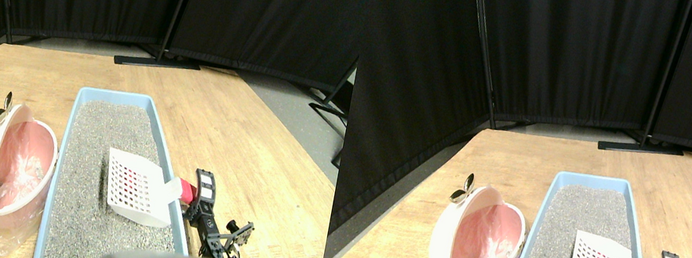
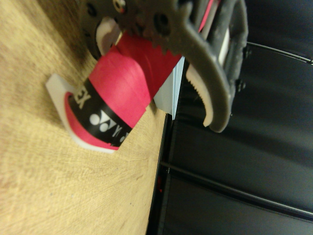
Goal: Scoop (unimanual)
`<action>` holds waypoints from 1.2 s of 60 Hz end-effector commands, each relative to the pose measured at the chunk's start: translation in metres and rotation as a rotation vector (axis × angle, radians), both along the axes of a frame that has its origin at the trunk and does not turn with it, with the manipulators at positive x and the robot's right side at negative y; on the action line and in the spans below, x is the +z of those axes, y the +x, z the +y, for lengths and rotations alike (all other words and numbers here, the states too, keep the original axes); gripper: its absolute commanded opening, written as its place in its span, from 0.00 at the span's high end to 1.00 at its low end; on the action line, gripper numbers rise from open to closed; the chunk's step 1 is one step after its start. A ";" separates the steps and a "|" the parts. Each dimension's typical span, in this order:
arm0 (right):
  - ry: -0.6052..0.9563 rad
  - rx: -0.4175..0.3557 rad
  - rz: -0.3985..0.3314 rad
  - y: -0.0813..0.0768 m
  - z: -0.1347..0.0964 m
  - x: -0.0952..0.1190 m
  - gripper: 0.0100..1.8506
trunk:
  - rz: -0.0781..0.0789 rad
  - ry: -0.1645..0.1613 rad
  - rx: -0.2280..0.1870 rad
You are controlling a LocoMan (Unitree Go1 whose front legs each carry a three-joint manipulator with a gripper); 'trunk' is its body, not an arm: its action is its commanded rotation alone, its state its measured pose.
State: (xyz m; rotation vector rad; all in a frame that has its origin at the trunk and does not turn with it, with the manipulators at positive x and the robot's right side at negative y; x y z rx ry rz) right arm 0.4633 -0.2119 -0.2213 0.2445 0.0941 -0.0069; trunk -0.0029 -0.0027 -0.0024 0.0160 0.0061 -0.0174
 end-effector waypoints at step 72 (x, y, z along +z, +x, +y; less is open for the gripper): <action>-0.151 0.098 -0.287 -0.004 -0.005 0.038 0.98 | -0.006 -0.021 0.029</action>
